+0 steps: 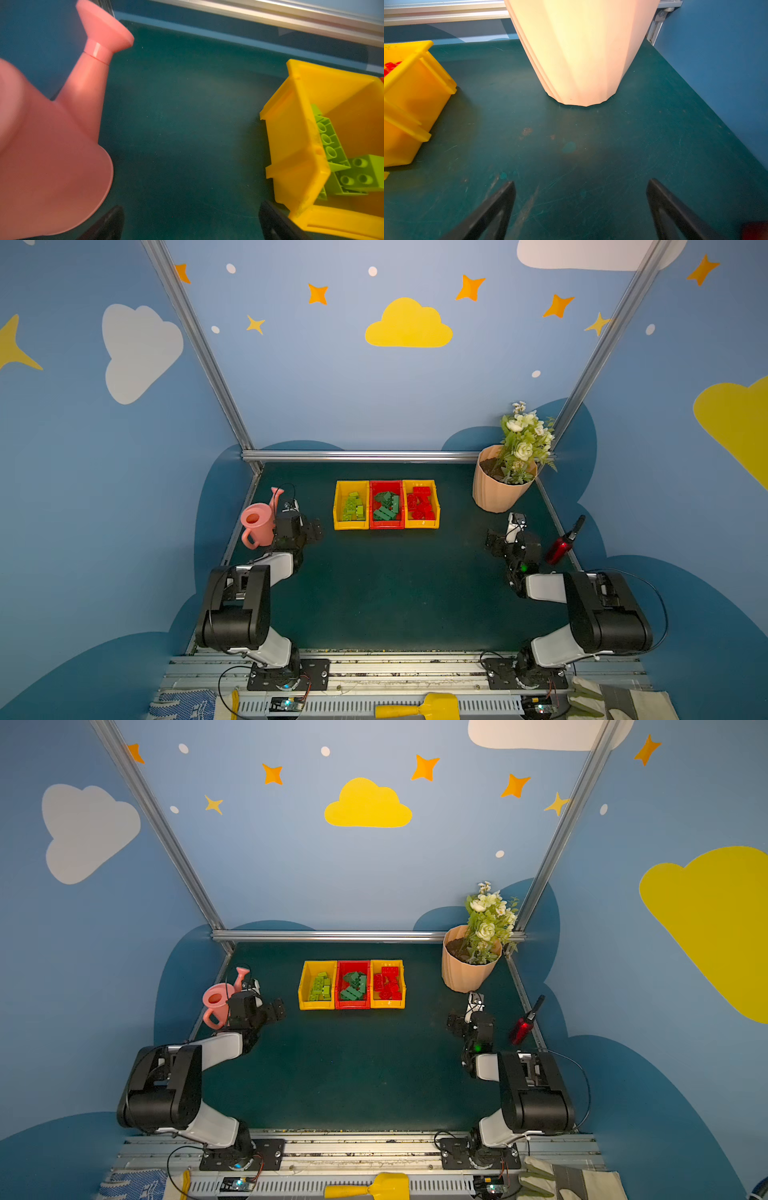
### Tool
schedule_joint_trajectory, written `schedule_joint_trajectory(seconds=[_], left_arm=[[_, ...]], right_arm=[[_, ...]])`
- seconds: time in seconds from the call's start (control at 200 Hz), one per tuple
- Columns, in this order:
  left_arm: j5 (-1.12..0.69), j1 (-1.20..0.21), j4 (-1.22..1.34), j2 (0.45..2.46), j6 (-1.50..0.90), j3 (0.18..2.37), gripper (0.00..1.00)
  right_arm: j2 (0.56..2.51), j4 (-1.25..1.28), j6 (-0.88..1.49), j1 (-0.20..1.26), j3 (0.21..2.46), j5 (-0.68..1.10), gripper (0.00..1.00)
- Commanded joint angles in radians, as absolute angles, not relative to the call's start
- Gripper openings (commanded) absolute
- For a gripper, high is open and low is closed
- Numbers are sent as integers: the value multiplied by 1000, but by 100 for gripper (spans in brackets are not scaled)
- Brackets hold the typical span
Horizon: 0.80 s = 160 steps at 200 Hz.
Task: Sort the legos into containers by color
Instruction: Reset both arms
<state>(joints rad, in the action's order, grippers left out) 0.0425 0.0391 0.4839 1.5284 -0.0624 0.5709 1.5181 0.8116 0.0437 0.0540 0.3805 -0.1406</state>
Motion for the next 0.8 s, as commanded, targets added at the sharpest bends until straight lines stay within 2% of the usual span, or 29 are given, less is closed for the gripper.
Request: schedule_joint_trajectory(seconds=[0.0,0.05,0.12,0.796], left_arm=[[46,40,725,1518,-67,431,100],[40,42,789,1535,-75,405,100],[42,40,718,1517,-63,427,100],[38,41,727,1513,-65,422,100]], right_arm=[[1515,832,34,57,387,-142,97],[1514,830,33,58,387,-143,97],[1514,830,34,58,387,-142,97],[1514,828,32,60,388,-146,97]])
